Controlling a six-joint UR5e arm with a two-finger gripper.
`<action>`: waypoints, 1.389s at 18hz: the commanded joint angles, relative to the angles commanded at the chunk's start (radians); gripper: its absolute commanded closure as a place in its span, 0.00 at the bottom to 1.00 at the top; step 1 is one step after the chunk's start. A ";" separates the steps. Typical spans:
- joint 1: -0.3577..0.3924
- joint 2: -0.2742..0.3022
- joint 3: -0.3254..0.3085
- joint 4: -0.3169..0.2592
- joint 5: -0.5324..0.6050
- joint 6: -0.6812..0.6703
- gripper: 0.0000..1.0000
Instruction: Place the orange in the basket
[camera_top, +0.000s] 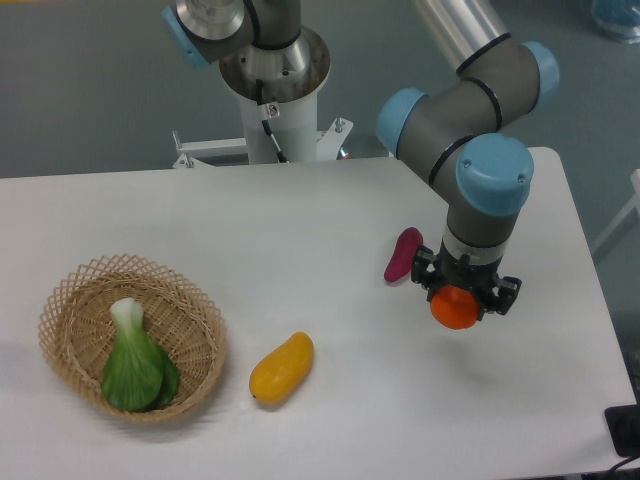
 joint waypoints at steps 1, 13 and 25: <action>0.000 0.000 -0.002 0.000 0.002 0.000 0.28; 0.000 0.000 -0.002 -0.002 0.002 -0.002 0.28; -0.029 0.026 -0.101 0.126 -0.003 -0.074 0.29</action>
